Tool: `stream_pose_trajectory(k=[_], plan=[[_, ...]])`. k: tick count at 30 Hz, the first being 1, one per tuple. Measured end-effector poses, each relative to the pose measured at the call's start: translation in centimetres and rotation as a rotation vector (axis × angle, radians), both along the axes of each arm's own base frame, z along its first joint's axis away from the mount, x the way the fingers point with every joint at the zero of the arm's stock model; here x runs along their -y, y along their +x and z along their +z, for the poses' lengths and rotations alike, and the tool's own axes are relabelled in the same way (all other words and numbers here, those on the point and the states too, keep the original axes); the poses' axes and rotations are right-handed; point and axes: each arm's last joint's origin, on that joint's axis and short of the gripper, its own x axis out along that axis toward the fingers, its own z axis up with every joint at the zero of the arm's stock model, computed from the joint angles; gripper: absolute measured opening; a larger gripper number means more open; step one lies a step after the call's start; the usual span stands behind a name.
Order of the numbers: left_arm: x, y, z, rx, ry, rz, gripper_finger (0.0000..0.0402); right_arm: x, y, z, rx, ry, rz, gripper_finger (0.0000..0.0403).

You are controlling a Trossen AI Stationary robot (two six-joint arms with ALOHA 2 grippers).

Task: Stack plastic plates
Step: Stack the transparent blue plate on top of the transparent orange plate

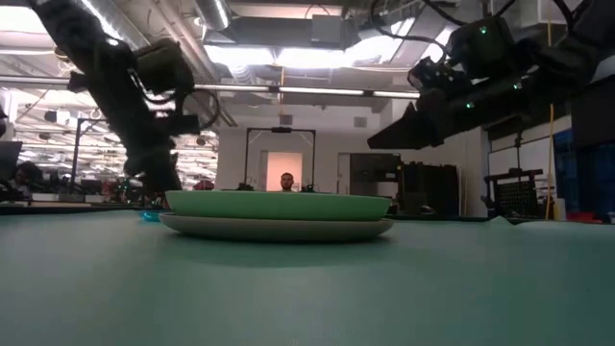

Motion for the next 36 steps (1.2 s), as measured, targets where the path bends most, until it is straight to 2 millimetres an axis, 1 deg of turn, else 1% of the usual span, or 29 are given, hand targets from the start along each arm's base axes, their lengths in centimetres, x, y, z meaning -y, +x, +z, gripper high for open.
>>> stream_pose_trajectory(k=[2, 5, 9, 11, 15, 20, 22, 23, 28, 36], plan=[[-0.3, 0.4, -0.7, -0.028, 0.004, -0.011, 0.0183, 0.0, 0.0, 0.0, -0.001, -0.001, 0.000, 0.0166], [-0.6, 0.4, -2.0, -0.114, -0.005, -0.008, 0.0183, 0.0, 0.1, 0.2, 0.028, -0.008, -0.001, 0.0166], [-1.2, 0.8, -2.7, -0.131, 0.019, 0.005, 0.0180, 0.1, 0.1, 0.6, 0.060, -0.017, -0.011, 0.0166], [-1.3, 0.9, -2.8, -0.131, 0.024, 0.000, 0.0170, 0.1, 0.1, 0.6, 0.060, -0.020, -0.020, 0.0166], [-1.3, 0.9, -2.8, -0.135, 0.022, -0.008, 0.0128, 0.1, 0.1, 0.5, 0.054, -0.023, -0.035, 0.0166], [-1.3, 0.9, -2.9, -0.146, 0.029, -0.027, 0.0051, 0.1, 0.1, 0.4, 0.042, -0.022, -0.036, 0.0166], [-1.3, 0.8, -2.8, -0.153, 0.036, -0.025, 0.0019, 0.1, 0.1, 0.4, 0.041, -0.022, -0.036, 0.0166], [-1.3, 0.7, -2.7, -0.157, 0.043, -0.021, 0.0010, 0.1, 0.1, 0.4, 0.041, -0.022, -0.036, 0.0166], [-0.6, 0.6, -2.1, -0.158, 0.093, -0.028, 0.0007, 0.1, 0.1, 0.3, 0.036, -0.021, -0.036, 0.0166], [0.9, 0.8, 0.5, -0.015, 0.141, -0.090, 0.0002, 0.1, 0.1, 0.3, 0.037, -0.021, -0.037, 0.0166]])
